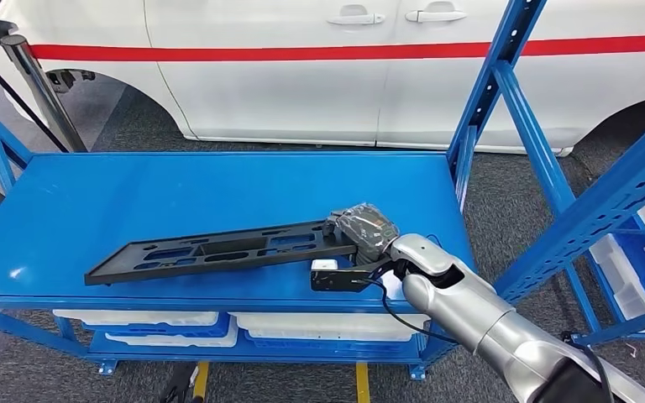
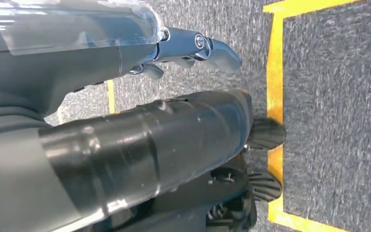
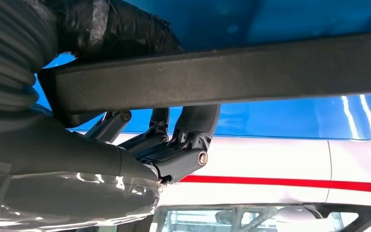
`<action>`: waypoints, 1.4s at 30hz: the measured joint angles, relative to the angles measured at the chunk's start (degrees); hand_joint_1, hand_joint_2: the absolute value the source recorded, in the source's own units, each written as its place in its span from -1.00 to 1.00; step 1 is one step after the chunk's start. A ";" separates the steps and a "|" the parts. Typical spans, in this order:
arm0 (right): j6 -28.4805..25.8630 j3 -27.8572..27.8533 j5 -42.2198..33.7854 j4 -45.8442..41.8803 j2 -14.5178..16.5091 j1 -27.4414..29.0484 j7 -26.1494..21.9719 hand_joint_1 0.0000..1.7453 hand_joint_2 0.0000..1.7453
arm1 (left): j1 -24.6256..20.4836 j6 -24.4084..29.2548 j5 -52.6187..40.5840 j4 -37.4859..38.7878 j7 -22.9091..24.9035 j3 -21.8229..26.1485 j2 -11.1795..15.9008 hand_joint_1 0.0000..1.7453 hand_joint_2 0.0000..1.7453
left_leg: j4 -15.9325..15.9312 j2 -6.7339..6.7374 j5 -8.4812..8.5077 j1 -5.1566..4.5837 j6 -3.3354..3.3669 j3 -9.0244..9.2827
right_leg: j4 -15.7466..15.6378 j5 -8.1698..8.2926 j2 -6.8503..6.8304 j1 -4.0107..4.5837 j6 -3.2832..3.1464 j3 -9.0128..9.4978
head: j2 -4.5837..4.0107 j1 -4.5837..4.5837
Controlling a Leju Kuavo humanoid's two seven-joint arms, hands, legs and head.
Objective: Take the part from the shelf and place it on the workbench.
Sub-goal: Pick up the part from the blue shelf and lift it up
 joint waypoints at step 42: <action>-11.38 2.43 7.47 2.37 1.11 -0.51 7.71 1.00 1.00 | 1.11 -0.14 1.11 -0.56 -2.01 -0.48 -0.43 -1.00 1.00 | -0.61 0.12 0.69 0.05 -0.14 0.47 | -0.31 0.08 -0.07 -0.05 0.43 0.35 | 0.00 -0.03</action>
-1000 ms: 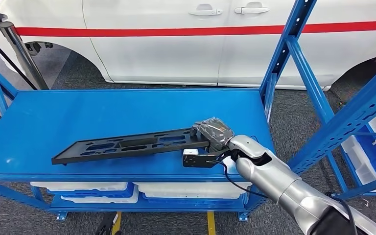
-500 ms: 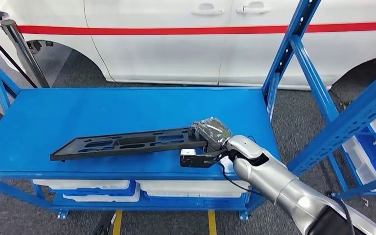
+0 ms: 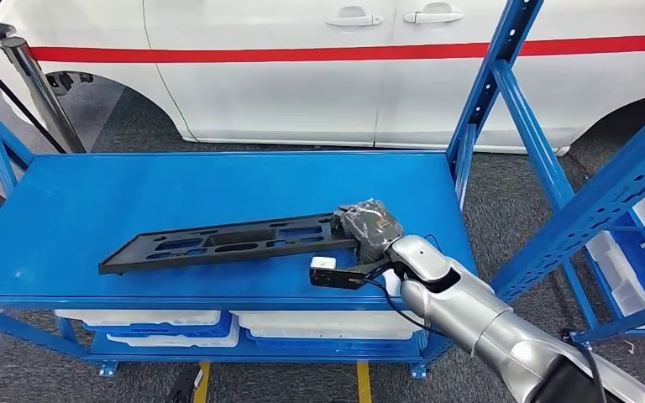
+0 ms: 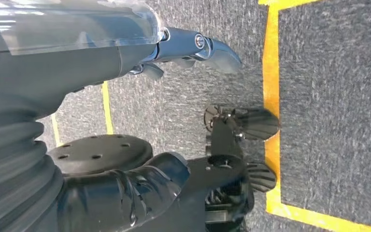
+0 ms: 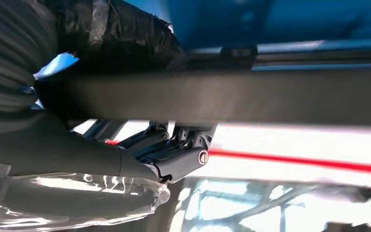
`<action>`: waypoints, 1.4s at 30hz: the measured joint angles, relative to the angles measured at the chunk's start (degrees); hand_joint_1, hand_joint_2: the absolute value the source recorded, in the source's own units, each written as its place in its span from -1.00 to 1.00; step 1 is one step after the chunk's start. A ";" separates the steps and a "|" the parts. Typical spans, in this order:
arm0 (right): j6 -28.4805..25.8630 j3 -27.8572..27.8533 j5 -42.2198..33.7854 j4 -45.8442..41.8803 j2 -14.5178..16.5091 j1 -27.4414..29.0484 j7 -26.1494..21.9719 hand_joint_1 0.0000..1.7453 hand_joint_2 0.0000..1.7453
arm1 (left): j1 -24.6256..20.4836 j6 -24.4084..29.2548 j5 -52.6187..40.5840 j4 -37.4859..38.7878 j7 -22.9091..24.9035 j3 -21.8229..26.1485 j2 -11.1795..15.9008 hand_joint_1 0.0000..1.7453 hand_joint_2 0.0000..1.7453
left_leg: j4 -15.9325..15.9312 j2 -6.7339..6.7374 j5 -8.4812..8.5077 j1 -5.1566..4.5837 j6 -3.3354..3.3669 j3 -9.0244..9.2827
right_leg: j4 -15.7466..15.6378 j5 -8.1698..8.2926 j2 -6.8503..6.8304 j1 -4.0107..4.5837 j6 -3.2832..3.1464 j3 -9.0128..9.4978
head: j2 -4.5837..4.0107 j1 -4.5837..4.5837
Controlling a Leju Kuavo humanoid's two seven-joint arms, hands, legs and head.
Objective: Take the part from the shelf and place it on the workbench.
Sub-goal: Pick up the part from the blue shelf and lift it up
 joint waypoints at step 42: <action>-13.67 -21.03 21.13 -12.59 3.44 11.92 15.75 1.00 1.00 | 2.15 -0.30 2.21 -0.20 -1.48 0.35 -1.00 -1.00 1.00 | 0.15 -0.11 1.08 0.15 2.09 -1.62 | 12.06 -5.61 0.15 0.06 1.56 -5.11 | 0.00 0.07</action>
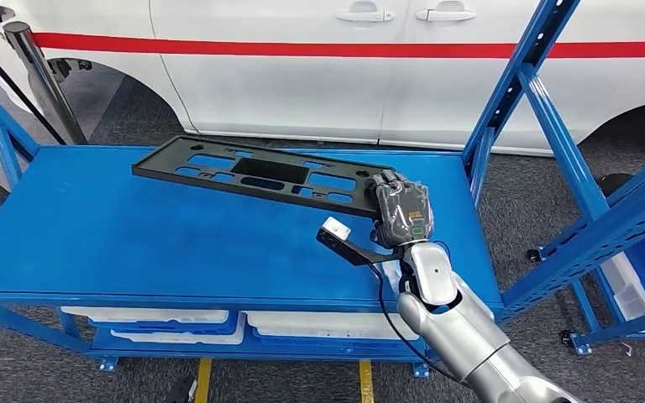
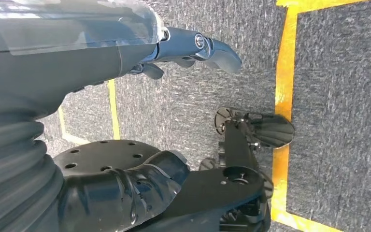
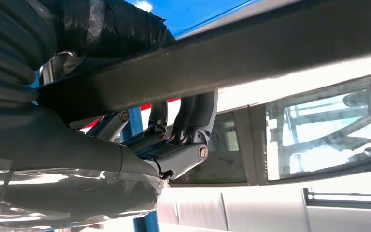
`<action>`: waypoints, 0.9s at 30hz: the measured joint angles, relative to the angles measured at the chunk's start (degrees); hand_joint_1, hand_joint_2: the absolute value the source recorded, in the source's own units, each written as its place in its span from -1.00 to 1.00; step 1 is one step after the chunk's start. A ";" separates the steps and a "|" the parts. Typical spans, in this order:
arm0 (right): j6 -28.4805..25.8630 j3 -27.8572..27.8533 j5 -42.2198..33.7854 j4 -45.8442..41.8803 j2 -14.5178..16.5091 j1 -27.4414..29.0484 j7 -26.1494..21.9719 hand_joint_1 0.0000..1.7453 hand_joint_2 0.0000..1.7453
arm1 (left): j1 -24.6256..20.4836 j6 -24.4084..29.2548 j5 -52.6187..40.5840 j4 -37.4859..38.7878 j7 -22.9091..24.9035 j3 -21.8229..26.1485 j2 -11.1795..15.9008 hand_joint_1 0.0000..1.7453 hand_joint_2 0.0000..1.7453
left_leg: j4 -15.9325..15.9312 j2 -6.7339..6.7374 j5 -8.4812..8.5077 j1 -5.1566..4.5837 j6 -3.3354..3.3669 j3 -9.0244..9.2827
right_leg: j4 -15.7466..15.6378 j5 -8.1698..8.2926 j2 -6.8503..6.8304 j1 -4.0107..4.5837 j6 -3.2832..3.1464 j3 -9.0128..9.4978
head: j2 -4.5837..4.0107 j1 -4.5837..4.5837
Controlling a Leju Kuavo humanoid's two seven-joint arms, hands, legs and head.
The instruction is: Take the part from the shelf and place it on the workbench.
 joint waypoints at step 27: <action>-0.56 -1.08 1.56 -1.77 0.67 0.82 0.09 1.00 1.00 | -0.28 -0.55 -0.08 -0.32 0.03 0.00 -0.37 -1.00 1.00 | -1.54 0.52 -0.85 -0.24 0.70 2.35 | 0.61 -0.24 -0.12 -0.03 0.06 -4.20 | 0.00 -0.07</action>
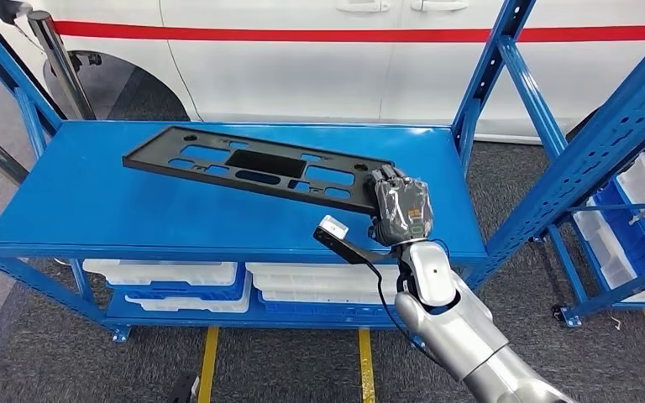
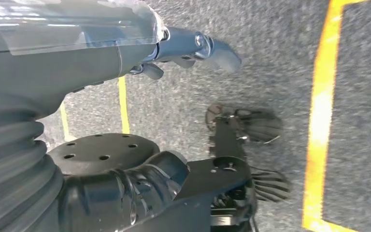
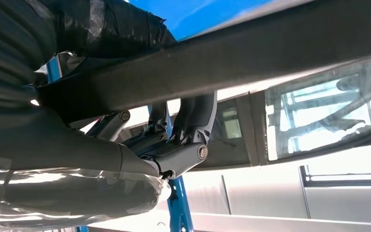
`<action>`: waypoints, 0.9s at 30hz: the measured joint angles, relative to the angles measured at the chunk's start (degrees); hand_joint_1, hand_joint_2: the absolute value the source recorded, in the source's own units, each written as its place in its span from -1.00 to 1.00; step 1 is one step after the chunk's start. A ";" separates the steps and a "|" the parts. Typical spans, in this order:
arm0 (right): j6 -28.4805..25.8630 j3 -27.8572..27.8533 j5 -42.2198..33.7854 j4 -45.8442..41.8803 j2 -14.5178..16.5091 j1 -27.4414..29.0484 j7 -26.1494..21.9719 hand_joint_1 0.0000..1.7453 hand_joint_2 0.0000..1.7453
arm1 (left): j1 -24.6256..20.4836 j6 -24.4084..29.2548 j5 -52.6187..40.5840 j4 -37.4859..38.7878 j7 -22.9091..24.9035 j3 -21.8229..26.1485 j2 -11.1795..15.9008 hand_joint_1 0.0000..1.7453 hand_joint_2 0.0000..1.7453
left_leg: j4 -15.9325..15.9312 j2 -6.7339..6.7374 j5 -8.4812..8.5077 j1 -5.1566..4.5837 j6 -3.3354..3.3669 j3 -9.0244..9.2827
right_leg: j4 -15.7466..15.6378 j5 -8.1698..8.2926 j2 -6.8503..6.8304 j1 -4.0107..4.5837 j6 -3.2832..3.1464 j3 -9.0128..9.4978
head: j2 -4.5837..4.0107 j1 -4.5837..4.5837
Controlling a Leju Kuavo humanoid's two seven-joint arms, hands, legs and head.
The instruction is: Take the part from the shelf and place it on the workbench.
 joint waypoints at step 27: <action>-3.35 1.93 -0.15 -0.56 1.44 2.70 -5.50 1.00 1.00 | -0.89 -1.95 -0.04 -0.32 1.90 -0.01 0.19 -1.00 1.00 | -0.67 -0.04 -3.05 -0.01 -1.28 4.00 | -11.98 10.15 -0.12 0.41 -0.87 3.24 | 0.00 -0.09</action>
